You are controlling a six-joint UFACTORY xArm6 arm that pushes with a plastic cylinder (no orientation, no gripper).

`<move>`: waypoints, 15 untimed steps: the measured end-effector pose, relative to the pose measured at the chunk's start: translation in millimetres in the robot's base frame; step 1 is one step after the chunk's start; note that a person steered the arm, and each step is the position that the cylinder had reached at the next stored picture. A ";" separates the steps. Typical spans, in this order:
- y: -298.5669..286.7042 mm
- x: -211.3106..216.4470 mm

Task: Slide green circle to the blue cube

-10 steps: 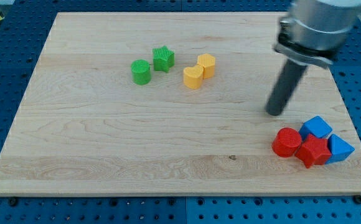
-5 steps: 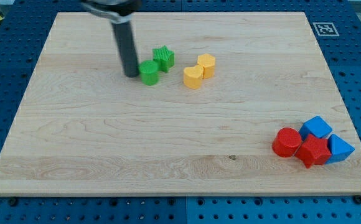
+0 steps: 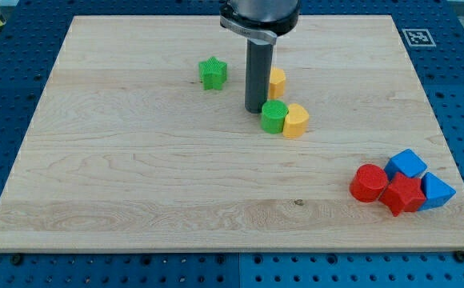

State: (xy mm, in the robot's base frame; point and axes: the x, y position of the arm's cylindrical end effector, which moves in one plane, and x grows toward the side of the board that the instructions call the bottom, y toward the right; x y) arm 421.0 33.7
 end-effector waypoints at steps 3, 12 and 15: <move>99.0 31.4; 43.8 62.6; 84.6 67.6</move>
State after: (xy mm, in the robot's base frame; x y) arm 488.6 118.3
